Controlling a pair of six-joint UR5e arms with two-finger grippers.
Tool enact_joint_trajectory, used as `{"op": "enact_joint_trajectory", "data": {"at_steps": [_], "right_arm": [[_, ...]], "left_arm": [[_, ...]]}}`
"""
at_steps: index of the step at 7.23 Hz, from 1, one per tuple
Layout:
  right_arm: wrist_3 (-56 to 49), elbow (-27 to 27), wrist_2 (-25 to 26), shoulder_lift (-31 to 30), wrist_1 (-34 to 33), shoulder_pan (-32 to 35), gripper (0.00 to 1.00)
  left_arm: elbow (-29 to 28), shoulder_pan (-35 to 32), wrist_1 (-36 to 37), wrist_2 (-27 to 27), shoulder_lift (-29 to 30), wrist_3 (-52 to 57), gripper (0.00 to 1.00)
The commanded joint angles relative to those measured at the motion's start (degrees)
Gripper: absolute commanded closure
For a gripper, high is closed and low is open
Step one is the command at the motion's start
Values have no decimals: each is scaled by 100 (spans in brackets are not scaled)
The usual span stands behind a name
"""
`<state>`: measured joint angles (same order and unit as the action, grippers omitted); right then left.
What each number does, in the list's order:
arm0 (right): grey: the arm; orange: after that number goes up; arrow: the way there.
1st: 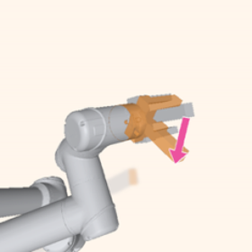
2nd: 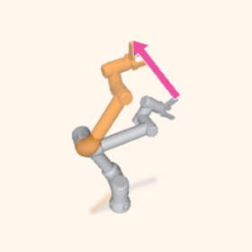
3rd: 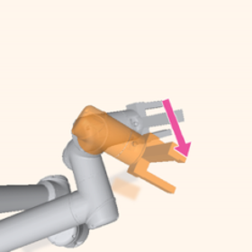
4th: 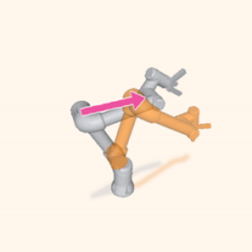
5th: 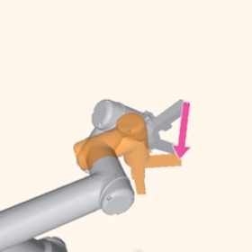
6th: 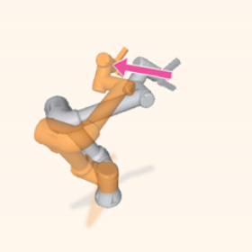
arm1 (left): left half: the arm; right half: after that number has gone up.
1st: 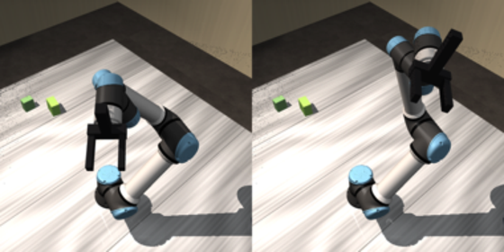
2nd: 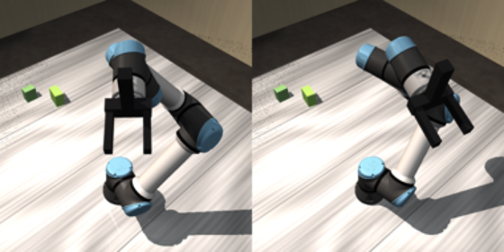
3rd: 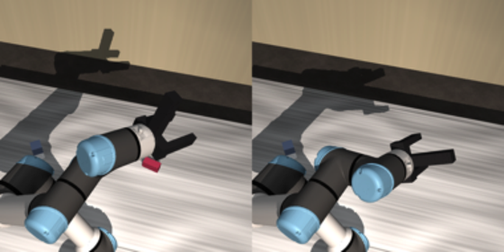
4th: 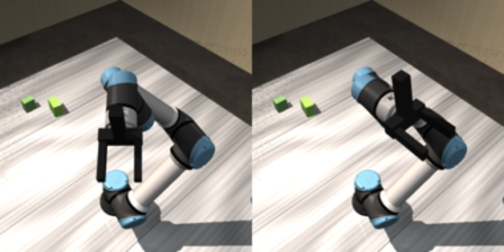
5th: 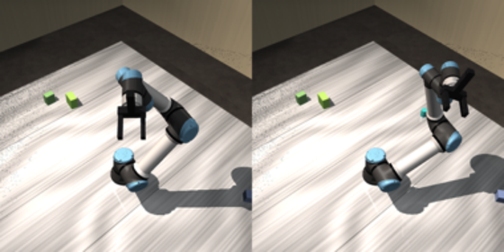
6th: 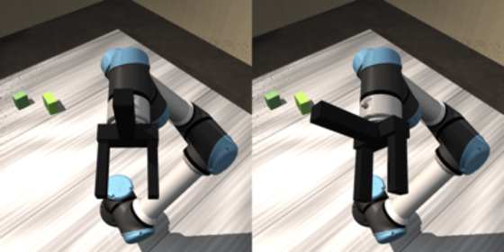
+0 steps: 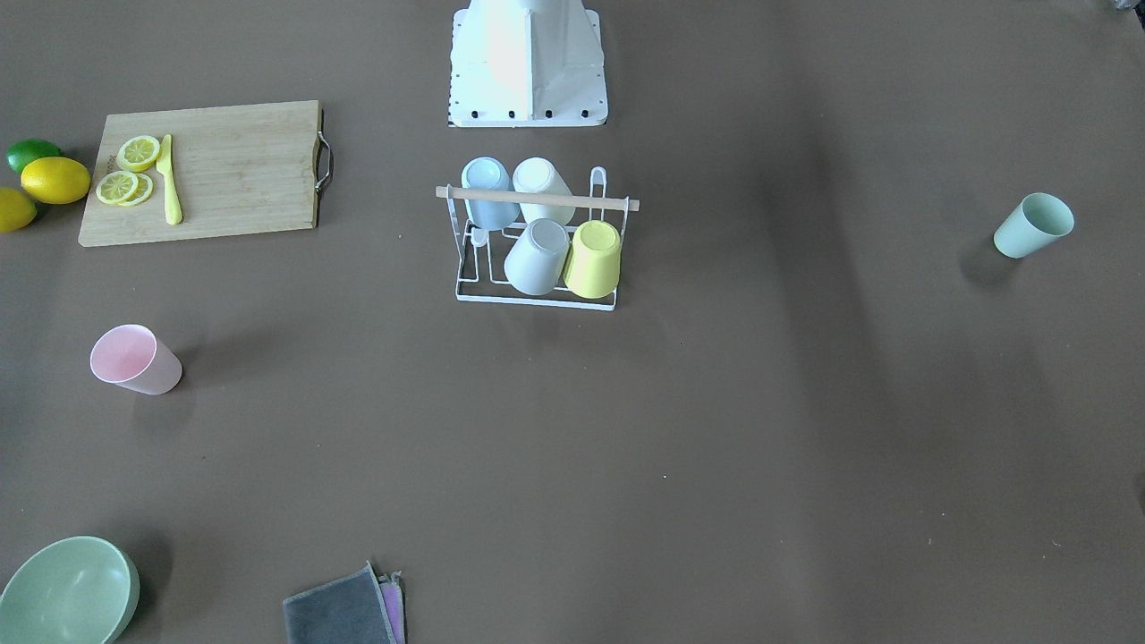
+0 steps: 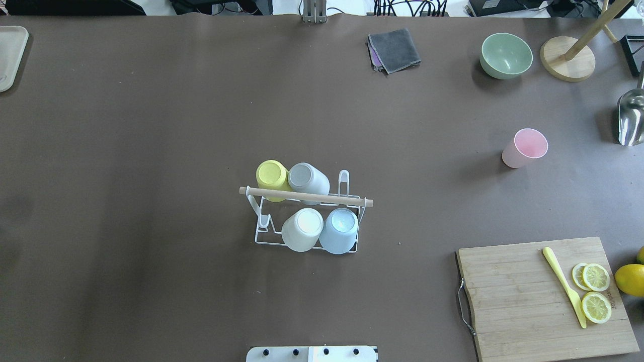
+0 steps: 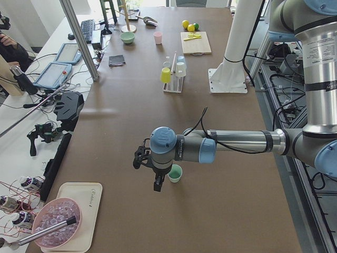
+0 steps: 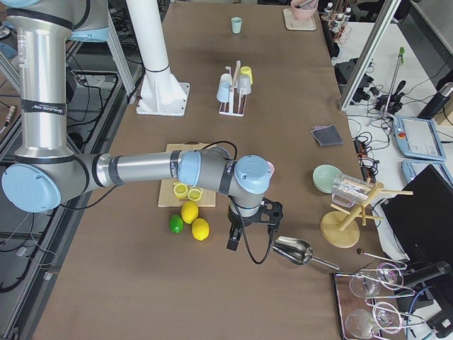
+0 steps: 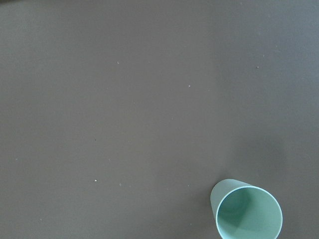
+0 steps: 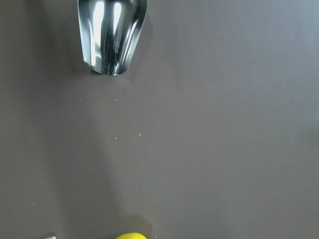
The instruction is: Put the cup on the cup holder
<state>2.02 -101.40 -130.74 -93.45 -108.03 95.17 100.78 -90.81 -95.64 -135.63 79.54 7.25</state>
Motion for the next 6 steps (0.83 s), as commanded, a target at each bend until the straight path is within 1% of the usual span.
{"op": "enact_joint_trajectory", "data": {"at_steps": [1,3,4,6], "right_arm": [[0,-2,5,2,-8,-16,0],[0,-3,22,46,-8,-190,0],[0,-72,66,90,-8,-435,0],[44,-204,171,160,-25,-1006,0]], "left_arm": [[55,-16,-25,2,184,-21,2],[100,-357,-16,11,543,-397,2],[21,-402,-164,11,623,-365,2],[46,-744,-149,-24,711,-452,2]]}}
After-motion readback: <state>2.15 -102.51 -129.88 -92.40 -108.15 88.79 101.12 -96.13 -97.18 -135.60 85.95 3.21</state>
